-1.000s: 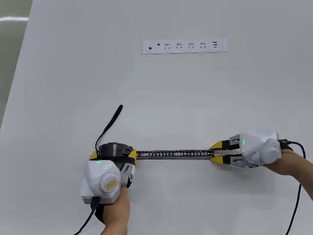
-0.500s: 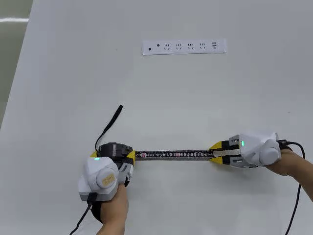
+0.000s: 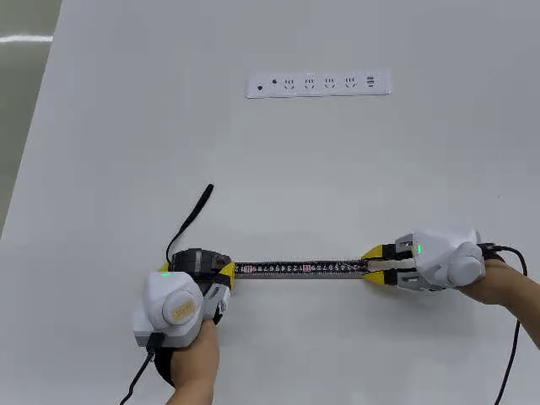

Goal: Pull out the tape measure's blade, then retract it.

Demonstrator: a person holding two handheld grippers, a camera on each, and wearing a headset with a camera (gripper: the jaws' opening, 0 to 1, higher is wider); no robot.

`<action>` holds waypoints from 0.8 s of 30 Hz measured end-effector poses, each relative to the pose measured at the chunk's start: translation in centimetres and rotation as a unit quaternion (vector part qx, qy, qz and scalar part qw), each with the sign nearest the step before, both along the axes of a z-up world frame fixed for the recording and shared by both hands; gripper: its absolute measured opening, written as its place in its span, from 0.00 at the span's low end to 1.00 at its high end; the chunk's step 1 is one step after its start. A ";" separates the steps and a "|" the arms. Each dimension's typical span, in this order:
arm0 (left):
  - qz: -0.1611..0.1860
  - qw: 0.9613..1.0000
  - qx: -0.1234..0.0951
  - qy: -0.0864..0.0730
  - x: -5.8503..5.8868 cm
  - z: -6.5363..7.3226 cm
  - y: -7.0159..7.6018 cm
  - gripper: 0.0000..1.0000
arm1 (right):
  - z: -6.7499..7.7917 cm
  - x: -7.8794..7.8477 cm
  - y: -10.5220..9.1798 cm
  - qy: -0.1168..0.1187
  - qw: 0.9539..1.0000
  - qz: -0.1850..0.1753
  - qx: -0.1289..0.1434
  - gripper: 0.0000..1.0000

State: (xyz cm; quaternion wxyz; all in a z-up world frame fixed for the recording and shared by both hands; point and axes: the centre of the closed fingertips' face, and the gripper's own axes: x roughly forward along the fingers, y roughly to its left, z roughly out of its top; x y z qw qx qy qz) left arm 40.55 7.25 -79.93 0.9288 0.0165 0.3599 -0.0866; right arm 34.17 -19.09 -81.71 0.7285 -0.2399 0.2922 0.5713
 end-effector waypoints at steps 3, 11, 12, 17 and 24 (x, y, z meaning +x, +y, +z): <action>0.001 1.000 -0.003 0.000 0.0 0.1 0.0 0.60 | 0.1 0.1 0.1 -0.002 1.000 -0.001 0.001 0.12; 0.000 1.000 -0.007 -0.001 0.0 0.1 0.1 0.60 | 0.1 0.4 1.1 -0.003 1.000 0.001 0.007 0.12; -0.001 1.000 -0.007 -0.001 0.0 0.1 0.0 0.60 | 0.1 0.4 1.3 -0.003 1.000 0.002 0.008 0.12; 0.001 1.000 -0.010 0.000 0.0 0.1 0.0 0.60 | 0.2 0.5 2.1 -0.004 1.000 0.005 0.014 0.12; 0.004 1.000 -0.016 0.002 0.0 0.2 0.1 0.60 | 0.4 0.7 3.1 -0.006 1.000 0.006 0.022 0.12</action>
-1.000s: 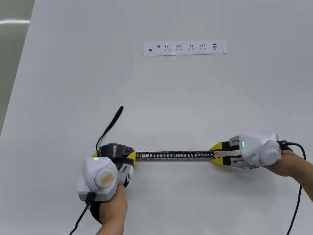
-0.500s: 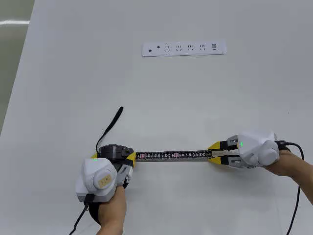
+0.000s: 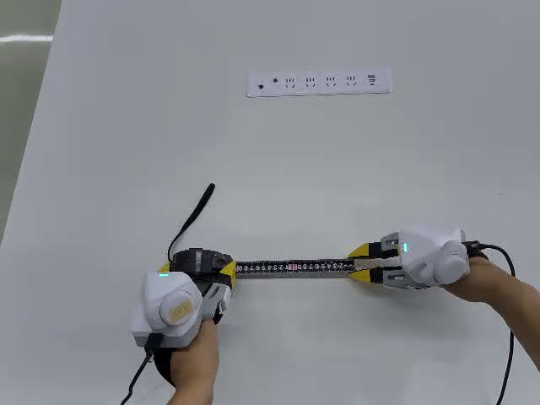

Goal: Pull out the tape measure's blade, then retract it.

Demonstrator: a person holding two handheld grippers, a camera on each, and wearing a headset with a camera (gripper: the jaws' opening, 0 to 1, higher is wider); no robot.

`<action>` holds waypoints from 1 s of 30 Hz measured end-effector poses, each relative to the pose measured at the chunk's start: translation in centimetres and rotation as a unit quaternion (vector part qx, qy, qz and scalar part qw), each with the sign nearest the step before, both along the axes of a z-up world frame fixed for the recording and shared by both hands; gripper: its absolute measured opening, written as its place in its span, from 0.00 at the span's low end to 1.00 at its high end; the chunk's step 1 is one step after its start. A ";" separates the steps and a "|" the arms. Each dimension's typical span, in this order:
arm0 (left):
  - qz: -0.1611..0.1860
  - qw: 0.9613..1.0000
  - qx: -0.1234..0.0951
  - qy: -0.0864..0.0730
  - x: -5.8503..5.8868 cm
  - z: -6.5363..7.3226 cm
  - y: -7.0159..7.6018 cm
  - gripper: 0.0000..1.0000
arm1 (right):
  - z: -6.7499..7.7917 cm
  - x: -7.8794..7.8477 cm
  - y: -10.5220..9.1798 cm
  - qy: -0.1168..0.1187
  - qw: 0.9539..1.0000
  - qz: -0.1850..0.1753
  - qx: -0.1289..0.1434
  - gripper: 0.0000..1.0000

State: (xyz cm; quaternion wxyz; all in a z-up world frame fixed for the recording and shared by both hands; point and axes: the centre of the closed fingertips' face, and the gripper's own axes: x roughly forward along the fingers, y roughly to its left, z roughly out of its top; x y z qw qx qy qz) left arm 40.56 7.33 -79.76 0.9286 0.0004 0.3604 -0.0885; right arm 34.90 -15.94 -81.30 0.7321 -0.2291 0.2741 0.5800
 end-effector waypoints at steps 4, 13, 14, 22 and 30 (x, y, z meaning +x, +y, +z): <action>0.000 1.000 -0.001 0.001 0.0 0.0 0.0 0.60 | 0.0 0.1 0.7 0.001 1.000 0.002 0.004 0.12; 0.000 1.000 -0.004 0.002 0.0 0.0 0.0 0.60 | 0.0 0.3 2.0 0.001 1.000 0.004 0.011 0.12; 0.000 1.000 -0.004 0.002 0.0 0.0 0.0 0.60 | 0.0 0.3 2.2 0.001 1.000 0.005 0.011 0.12; 0.002 1.000 -0.008 0.004 0.0 0.0 0.0 0.61 | -0.1 0.6 3.3 0.003 1.000 0.005 0.016 0.12; 0.001 1.000 -0.009 0.005 0.0 0.0 0.0 0.61 | -0.1 0.8 4.8 0.006 1.000 0.006 0.026 0.12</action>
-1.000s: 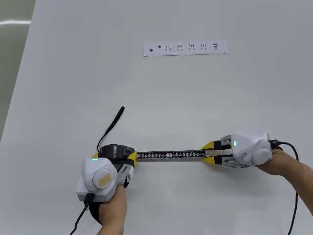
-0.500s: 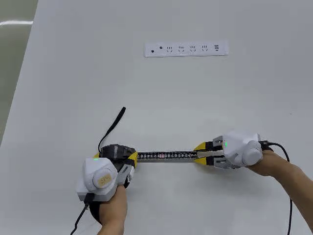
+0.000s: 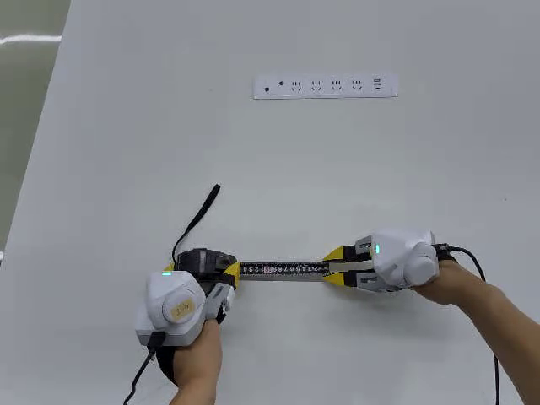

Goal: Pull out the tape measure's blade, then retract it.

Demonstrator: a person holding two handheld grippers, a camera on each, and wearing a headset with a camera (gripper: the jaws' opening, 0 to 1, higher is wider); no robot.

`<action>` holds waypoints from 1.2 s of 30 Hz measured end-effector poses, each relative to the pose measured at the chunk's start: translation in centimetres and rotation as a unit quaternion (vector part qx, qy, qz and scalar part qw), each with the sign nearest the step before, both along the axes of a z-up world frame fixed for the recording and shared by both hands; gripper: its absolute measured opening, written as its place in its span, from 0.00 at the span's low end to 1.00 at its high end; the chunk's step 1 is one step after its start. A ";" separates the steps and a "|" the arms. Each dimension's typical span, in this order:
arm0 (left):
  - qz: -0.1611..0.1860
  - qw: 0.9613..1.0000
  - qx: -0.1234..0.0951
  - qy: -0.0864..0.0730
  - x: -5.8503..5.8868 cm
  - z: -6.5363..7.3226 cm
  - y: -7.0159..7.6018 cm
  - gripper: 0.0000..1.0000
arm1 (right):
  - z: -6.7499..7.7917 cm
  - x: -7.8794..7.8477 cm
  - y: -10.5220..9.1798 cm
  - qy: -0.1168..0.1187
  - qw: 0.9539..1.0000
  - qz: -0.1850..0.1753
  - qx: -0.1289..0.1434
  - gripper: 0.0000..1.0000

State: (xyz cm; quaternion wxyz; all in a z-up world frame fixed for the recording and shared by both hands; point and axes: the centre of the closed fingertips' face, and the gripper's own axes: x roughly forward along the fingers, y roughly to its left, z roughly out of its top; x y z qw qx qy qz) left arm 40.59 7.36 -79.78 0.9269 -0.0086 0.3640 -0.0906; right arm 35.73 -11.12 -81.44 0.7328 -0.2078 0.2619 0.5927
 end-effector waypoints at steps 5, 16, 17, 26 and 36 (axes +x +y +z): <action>0.000 1.000 0.000 0.000 0.0 0.0 0.0 0.61 | 0.1 0.1 0.8 0.003 1.000 -0.001 0.005 0.12; -0.001 1.000 -0.001 0.001 -0.1 0.0 0.0 0.61 | 0.1 0.3 2.0 0.005 1.000 0.000 0.009 0.12; -0.001 1.000 -0.001 0.001 -0.1 0.0 0.0 0.61 | 0.0 0.3 2.1 0.005 1.000 0.000 0.009 0.12; -0.002 1.000 -0.002 0.003 -0.1 0.0 0.0 0.61 | -0.2 0.7 3.1 0.004 1.000 0.002 0.012 0.12; -0.003 1.000 -0.003 0.005 -0.1 0.0 0.0 0.61 | -0.2 1.0 4.6 0.003 1.000 0.007 0.017 0.12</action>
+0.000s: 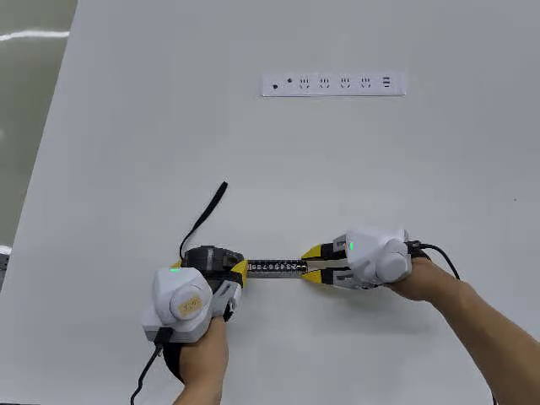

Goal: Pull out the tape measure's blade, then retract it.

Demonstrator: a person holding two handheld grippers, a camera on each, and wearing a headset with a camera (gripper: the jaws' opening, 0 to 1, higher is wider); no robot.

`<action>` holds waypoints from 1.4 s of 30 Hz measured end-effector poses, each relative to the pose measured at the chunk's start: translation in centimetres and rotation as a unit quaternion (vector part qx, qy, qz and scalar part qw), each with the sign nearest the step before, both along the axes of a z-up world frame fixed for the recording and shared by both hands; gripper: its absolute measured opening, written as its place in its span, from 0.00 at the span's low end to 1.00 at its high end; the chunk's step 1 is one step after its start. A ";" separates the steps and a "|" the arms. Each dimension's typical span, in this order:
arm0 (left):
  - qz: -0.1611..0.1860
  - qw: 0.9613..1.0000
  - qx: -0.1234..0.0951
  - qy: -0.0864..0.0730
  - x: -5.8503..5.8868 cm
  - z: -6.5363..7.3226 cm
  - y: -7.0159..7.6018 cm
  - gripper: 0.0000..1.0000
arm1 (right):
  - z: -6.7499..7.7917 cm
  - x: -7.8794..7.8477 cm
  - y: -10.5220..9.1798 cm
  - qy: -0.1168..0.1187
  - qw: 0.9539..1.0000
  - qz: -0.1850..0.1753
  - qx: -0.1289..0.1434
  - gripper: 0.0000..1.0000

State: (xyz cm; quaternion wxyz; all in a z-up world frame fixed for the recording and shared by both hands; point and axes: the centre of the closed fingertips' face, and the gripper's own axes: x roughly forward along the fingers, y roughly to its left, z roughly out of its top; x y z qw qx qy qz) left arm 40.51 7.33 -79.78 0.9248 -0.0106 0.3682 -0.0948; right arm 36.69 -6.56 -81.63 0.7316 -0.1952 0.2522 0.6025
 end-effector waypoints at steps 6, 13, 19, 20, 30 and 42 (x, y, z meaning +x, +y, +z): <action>0.000 1.000 -0.001 0.000 0.0 0.0 0.0 0.61 | -0.1 0.2 0.9 -0.001 1.000 0.002 0.002 0.12; 0.001 1.000 -0.002 0.001 0.0 0.0 0.0 0.61 | -0.1 0.5 2.2 -0.002 1.000 0.003 0.005 0.12; 0.001 1.000 -0.001 0.001 0.0 0.0 0.0 0.61 | -0.3 0.7 3.3 -0.004 1.000 0.004 0.005 0.12; 0.001 1.000 -0.001 0.001 0.0 0.0 0.0 0.61 | -0.3 0.7 3.4 -0.004 1.000 0.004 0.005 0.12; 0.001 1.000 -0.003 0.004 0.0 0.0 0.0 0.61 | -0.3 1.0 5.0 -0.005 1.000 0.004 0.010 0.12; 0.000 1.000 -0.004 0.004 0.0 0.0 0.0 0.61 | -0.4 1.3 6.6 -0.006 1.000 0.008 0.011 0.12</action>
